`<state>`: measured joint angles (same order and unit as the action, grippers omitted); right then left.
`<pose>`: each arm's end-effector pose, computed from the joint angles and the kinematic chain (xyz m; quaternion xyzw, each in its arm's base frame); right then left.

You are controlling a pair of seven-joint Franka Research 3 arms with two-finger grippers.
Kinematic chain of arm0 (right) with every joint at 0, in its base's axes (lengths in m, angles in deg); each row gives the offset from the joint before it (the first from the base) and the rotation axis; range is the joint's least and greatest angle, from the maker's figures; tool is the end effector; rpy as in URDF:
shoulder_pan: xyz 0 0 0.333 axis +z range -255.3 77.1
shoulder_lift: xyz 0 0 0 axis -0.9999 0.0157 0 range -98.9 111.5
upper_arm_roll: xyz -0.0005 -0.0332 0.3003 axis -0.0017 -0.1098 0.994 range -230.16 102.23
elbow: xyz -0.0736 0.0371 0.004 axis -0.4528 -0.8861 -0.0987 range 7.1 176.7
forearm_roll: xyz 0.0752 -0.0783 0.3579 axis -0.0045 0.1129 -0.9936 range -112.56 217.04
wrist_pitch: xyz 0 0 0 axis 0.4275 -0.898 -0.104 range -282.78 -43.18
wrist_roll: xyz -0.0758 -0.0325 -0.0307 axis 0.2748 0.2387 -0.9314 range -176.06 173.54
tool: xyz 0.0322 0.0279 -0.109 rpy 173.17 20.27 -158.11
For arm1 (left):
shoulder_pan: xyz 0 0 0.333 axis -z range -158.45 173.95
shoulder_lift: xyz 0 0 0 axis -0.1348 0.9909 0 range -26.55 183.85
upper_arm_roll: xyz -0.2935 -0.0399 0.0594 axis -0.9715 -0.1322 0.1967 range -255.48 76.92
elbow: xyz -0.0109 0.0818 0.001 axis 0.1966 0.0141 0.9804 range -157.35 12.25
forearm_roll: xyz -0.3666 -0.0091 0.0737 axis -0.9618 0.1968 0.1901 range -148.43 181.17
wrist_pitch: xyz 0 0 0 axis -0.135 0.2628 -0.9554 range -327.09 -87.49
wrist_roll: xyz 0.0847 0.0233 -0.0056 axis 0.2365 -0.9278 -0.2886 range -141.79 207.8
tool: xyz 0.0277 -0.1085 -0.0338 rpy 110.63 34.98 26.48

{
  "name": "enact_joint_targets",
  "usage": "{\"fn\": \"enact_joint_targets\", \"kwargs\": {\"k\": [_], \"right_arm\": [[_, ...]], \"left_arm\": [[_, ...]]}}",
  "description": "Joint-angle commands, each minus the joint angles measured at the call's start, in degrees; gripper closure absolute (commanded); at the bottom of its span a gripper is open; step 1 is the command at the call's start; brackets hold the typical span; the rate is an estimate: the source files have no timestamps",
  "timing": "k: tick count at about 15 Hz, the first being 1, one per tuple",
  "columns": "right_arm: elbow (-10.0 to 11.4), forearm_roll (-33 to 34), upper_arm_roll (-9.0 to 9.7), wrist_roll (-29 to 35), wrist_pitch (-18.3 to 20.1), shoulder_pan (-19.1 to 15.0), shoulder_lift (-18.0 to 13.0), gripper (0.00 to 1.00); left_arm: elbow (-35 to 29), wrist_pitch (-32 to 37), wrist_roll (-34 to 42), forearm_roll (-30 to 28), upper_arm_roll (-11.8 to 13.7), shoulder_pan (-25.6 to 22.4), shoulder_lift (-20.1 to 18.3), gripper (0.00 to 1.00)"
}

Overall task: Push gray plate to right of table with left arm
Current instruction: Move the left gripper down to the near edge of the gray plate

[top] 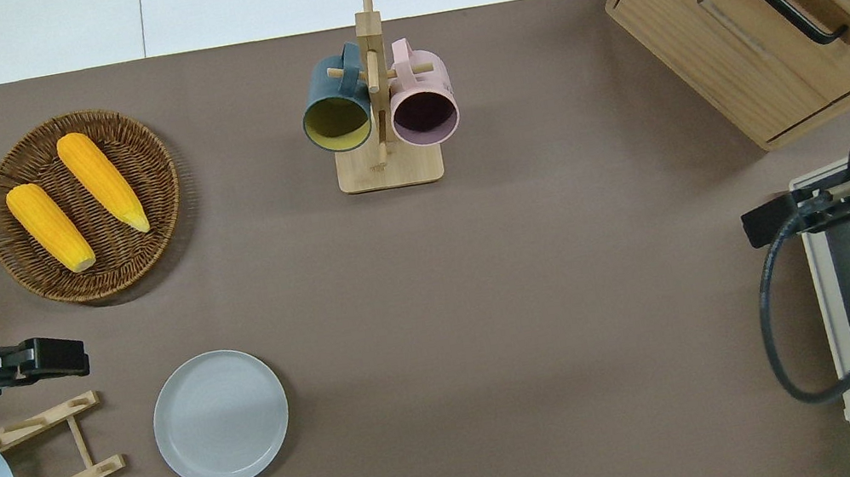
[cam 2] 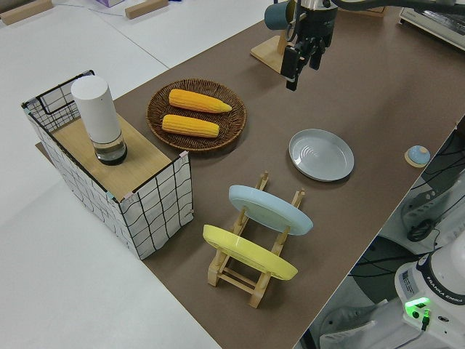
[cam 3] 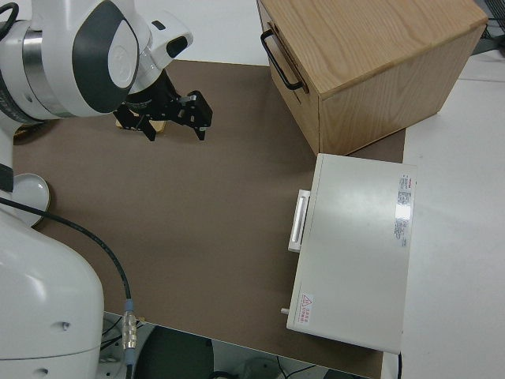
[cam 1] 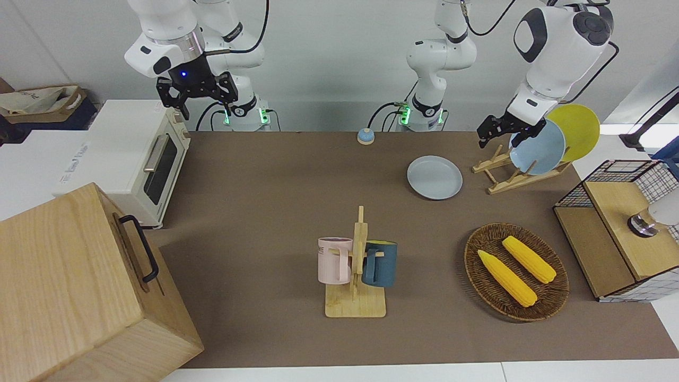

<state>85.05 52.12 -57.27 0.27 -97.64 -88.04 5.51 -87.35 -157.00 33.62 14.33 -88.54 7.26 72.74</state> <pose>0.5066 0.0698 0.6341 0.9978 0.0544 -0.0366 0.0027 0.5007 0.0071 0.5323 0.9986 0.0076 -0.0492 0.0191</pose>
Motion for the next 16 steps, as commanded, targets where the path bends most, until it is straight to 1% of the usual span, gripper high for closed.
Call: {"fn": "enact_joint_targets", "kwargs": {"k": [1,3,5,7,9,10,13,16], "right_arm": [[-0.45,-0.59,0.77,0.14,0.83,-1.15,-0.17,0.017],[-0.45,-0.59,0.86,0.05,0.83,-1.15,-0.17,0.017],[-0.45,-0.59,0.86,0.14,0.83,-1.15,-0.17,0.017],[-0.45,-0.59,0.77,0.14,0.83,-1.15,-0.17,0.017],[-0.45,-0.59,0.86,0.14,0.83,-1.15,-0.17,0.017],[-0.45,-0.59,0.86,0.14,0.83,-1.15,-0.17,0.017],[-0.45,-0.59,0.77,0.14,0.83,-1.15,-0.17,0.017],[-0.45,-0.59,0.77,0.05,0.83,-1.15,-0.17,0.017]], "left_arm": [[-1.53,0.40,0.18,0.37,0.05,0.14,-0.85,0.00],[-2.68,-0.74,0.18,0.29,-0.03,-0.03,-1.73,0.00],[-4.34,-2.49,0.00,0.29,-0.03,0.31,-1.73,0.00],[-8.63,-6.44,-0.70,0.29,-0.21,0.49,-3.04,0.00],[-14.60,-11.00,-0.70,0.20,-0.21,0.41,-5.93,0.00],[-16.29,-12.16,-0.70,0.11,-0.21,0.32,-6.74,0.00],[-18.40,-13.48,-0.70,0.11,-0.21,0.32,-6.83,0.00],[-22.62,-17.78,-0.61,0.11,-0.21,0.32,-7.62,0.00]]}}
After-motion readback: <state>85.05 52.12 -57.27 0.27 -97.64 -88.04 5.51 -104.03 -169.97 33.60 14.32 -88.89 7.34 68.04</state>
